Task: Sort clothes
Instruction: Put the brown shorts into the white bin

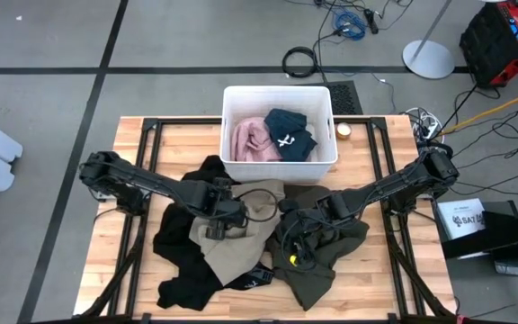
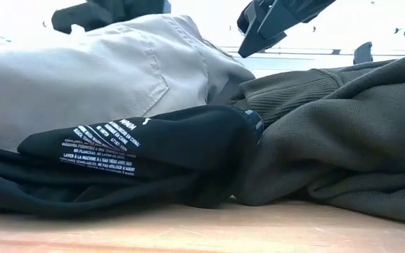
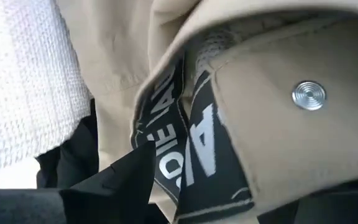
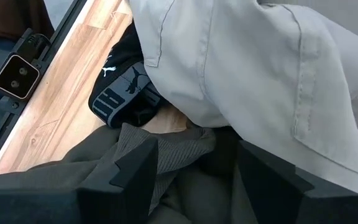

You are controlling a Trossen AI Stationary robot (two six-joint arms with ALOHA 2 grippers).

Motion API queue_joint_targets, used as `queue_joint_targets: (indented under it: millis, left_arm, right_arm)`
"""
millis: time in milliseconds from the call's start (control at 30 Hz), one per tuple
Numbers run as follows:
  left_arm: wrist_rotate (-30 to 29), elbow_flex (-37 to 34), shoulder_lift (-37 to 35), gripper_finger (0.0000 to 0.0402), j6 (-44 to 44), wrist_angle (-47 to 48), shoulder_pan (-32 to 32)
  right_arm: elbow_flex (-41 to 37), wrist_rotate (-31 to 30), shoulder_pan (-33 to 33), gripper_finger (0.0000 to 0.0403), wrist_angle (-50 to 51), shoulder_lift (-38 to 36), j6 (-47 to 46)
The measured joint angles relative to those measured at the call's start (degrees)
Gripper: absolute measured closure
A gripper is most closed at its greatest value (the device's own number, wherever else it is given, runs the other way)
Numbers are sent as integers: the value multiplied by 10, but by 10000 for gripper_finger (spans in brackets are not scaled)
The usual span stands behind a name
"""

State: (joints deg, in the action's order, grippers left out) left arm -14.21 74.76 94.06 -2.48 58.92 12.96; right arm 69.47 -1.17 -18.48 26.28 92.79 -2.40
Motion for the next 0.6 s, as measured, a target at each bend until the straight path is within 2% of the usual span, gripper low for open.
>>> queue_joint_targets:
  millis: [300, 467, 600]
  left_arm:
    - [2, -14, 51, 171, 83, -17, -31]
    - [60, -81, 52, 171, 127, -126, -66]
    - [66, -136, 51, 171, 166, -196, -93]
  right_arm:
    - [0, 0, 0, 195, 20, 0, -2]
    - [0, 3, 0, 195, 26, 0, -3]
    - [0, 16, 0, 195, 27, 0, -2]
